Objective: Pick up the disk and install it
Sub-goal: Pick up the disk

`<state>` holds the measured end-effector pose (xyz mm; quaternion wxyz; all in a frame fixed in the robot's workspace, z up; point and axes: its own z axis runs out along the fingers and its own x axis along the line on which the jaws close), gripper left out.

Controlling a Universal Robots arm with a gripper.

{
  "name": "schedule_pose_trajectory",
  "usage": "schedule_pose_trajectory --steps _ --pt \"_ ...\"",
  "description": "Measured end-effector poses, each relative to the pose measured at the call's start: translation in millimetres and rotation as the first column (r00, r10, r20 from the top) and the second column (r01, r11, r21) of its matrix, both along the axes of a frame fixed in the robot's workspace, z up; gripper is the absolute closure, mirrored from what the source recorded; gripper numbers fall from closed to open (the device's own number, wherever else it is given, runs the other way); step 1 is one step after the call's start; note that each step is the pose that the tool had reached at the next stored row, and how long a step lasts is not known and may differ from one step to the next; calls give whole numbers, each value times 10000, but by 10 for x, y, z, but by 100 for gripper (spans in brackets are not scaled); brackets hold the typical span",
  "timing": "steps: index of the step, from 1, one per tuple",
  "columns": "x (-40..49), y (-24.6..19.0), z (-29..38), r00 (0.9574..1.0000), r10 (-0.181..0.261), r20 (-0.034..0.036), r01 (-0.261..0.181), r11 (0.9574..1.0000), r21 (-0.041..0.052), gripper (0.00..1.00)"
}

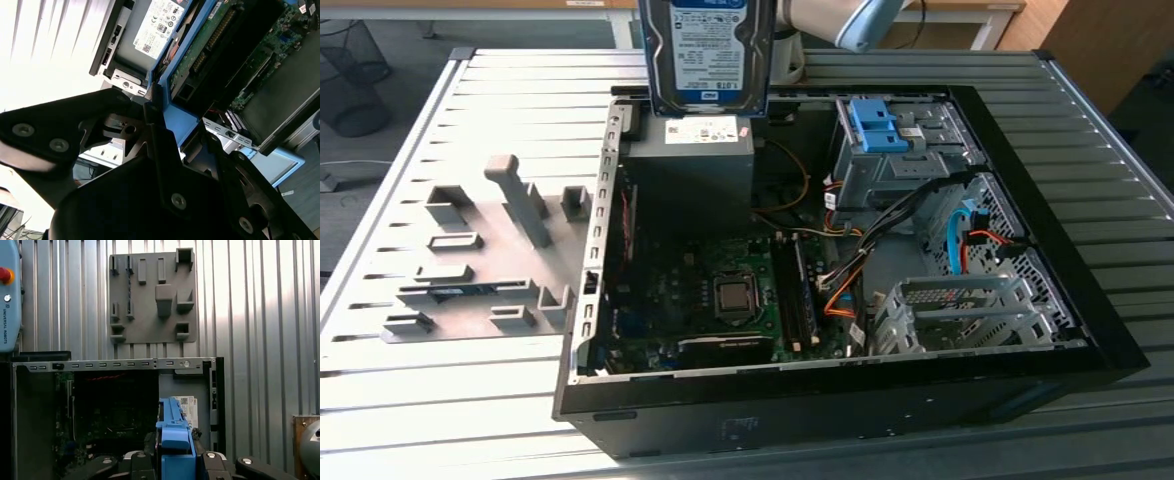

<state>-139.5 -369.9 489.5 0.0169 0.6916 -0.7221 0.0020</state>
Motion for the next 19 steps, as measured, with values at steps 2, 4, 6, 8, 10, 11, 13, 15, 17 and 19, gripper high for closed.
schedule_pose_trajectory --steps 2,4,6,8,10,11,13,15,17,19 --pt "2 -32 -1 10000 -1 1 1 10000 -4 63" --pt "6 -57 -1 10000 -1 0 1 10000 -10 63" --pt "13 -79 -1 10000 0 1 0 10000 -17 63" --pt "30 -95 -2 10000 0 1 0 10000 -22 63" --pt "65 -105 -2 10000 0 0 0 10000 -28 63" --pt "86 -108 -2 10000 -1 0 1 10000 -31 63" --pt "136 -112 -3 10000 0 1 0 10000 -30 63" --pt "188 -113 -3 10000 1 0 -1 10000 -31 63" --pt "214 -114 -3 10000 0 0 0 10000 -30 63" --pt "225 -118 -3 10000 0 1 0 10000 -30 63"
